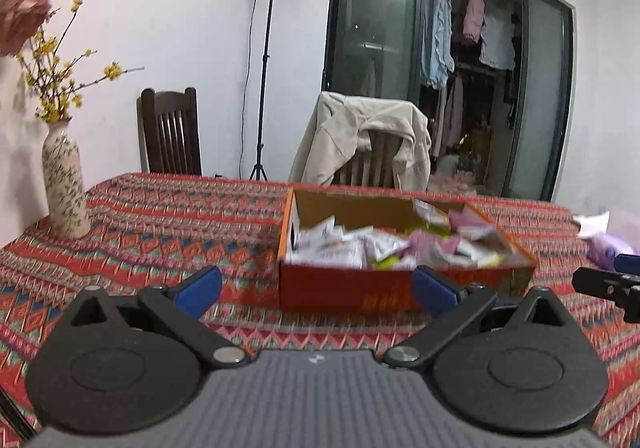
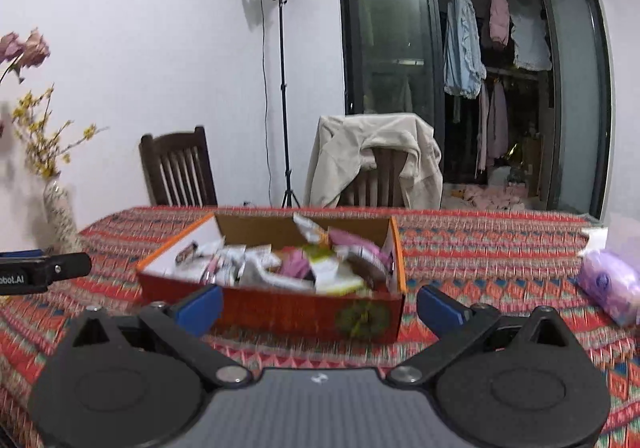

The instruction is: Organize snacks

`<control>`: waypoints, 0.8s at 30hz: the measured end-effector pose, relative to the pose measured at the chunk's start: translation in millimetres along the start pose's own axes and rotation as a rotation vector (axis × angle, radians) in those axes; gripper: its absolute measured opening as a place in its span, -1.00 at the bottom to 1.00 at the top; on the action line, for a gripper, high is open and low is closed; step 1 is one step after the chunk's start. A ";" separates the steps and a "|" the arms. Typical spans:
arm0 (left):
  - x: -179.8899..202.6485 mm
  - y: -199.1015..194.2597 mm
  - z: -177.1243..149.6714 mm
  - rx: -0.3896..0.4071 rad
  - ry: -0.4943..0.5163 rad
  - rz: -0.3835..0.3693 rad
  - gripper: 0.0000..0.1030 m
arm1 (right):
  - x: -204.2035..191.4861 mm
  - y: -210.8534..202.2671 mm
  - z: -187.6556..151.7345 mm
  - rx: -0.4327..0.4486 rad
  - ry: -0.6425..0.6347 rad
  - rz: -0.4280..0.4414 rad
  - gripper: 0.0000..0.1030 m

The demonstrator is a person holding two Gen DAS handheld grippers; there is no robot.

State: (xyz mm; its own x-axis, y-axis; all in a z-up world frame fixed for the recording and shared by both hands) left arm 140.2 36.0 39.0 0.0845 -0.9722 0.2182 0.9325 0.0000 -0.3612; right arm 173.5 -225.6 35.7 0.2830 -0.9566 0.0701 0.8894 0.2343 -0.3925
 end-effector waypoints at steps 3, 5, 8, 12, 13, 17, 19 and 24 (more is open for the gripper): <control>-4.6 -5.7 -14.7 -0.017 0.009 -0.001 1.00 | -3.0 -4.9 -17.7 -0.041 0.004 0.007 1.00; -6.5 -8.6 -22.3 -0.023 0.013 -0.006 1.00 | -4.5 -5.7 -28.7 -0.066 0.001 0.010 1.00; -8.4 -12.8 -34.7 -0.040 0.006 -0.016 1.00 | -7.2 -8.7 -43.3 -0.092 0.008 0.026 1.00; -10.0 -14.2 -46.6 -0.064 -0.007 -0.017 1.00 | -8.3 -10.9 -54.0 -0.108 0.020 0.039 1.00; -10.2 -15.0 -48.3 -0.066 -0.008 -0.017 1.00 | -8.0 -12.4 -55.1 -0.107 0.024 0.041 1.00; -8.4 -17.6 -51.8 -0.069 0.003 -0.009 1.00 | -7.8 -14.3 -56.4 -0.100 0.038 0.049 1.00; -7.1 -18.9 -52.7 -0.072 0.005 -0.012 1.00 | -8.0 -14.5 -56.6 -0.098 0.041 0.054 1.00; -3.2 -23.5 -52.6 -0.070 0.016 -0.015 1.00 | -8.6 -15.4 -57.3 -0.101 0.046 0.061 1.00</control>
State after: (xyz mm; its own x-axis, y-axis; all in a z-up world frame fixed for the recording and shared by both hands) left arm 99.5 26.8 -0.9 0.0647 -0.9756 0.2097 0.9068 -0.0302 -0.4204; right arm 136.8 -231.0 -11.4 0.3162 -0.9487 0.0018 0.8298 0.2757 -0.4851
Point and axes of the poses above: each gripper's, at about its wrist camera, not at the fingertips, and y roughly the way its jaws point, x to its right, z to its top, the point moved 5 cm from there along y, roughly the way its jaws point, and after that the axes turned 9 degrees about -y, right-handed, at the moved point
